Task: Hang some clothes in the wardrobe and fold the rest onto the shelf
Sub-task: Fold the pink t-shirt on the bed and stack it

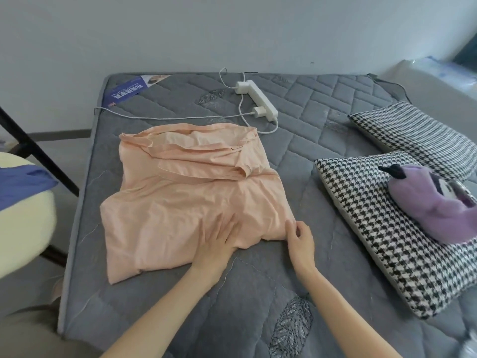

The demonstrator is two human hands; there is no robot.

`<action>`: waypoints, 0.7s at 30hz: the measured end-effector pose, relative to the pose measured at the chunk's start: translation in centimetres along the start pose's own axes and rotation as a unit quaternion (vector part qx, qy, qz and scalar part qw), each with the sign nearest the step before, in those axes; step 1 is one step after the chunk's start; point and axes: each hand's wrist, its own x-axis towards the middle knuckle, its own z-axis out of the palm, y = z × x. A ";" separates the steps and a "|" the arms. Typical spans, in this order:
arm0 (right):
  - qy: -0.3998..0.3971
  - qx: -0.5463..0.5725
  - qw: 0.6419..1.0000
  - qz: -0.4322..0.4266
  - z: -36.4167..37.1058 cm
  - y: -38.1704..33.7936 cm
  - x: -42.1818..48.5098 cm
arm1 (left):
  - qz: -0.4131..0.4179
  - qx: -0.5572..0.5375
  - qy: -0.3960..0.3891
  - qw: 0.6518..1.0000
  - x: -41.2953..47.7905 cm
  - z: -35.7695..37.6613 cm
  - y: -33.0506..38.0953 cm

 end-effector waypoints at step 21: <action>0.050 -0.205 0.966 0.147 -2.7 0.7 2.3 | -0.015 -0.169 0.151 0.974 -4.7 -3.2 -3.4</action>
